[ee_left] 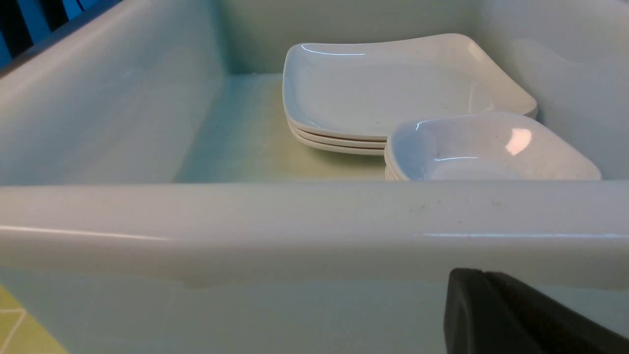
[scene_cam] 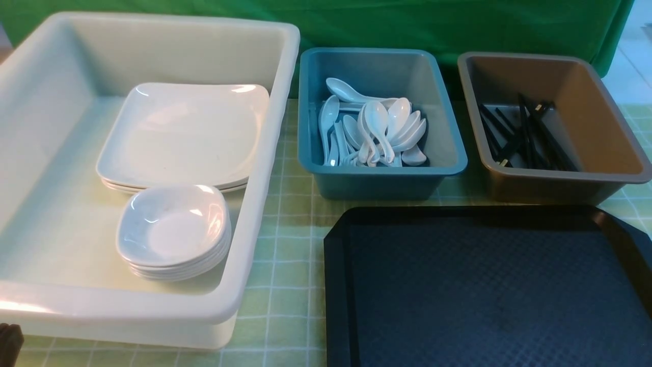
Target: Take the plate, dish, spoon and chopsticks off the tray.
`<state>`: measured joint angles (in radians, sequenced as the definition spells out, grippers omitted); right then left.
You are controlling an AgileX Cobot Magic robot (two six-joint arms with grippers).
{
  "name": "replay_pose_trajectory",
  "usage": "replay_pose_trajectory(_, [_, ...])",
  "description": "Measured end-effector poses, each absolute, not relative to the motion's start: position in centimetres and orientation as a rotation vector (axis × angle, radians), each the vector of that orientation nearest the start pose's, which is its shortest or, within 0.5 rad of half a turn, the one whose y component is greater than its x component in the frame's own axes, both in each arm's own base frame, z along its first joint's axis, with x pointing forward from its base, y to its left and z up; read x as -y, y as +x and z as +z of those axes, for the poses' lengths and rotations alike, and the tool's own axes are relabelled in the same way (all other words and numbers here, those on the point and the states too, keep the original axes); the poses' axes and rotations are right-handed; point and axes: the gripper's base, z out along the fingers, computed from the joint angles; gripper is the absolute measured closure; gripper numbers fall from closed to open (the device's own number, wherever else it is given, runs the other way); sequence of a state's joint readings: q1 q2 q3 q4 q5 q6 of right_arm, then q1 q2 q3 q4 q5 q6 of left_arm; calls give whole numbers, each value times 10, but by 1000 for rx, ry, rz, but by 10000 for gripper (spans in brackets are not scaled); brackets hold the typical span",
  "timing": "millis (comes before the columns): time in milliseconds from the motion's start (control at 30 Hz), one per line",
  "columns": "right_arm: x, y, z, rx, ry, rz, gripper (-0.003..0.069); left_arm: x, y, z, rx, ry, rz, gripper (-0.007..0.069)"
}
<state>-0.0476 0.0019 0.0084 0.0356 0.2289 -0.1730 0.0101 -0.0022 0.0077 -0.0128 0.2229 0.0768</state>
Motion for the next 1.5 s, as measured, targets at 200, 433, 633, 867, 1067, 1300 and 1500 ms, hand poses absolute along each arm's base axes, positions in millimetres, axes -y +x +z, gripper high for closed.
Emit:
replay_pose_trajectory(200, [2,56,189,-1723,-78,-125,418,0,56,190,-1712,49,53,641])
replay_pose_trajectory(433, [2,56,189,-1723,-68,-116,418,0,56,190,-1712,49,53,641])
replay_pose_trajectory(633, [2,56,189,-1723,-66,-114,418,0,56,190,-1711,52,56,641])
replay_pose_trajectory(867, [2,56,189,-1723,-66,-114,418,0,56,190,-1711,53,57,639])
replay_pose_trajectory(1067, [2,56,189,-1723,-65,-113,418,0,56,190,-1711,56,60,639])
replay_pose_trajectory(1300, [2,56,189,-1723,-65,-113,418,0,56,190,-1711,56,59,639])
replay_pose_trajectory(1500, [2,56,189,-1723,-65,-113,418,0,56,190,-1711,56,59,639])
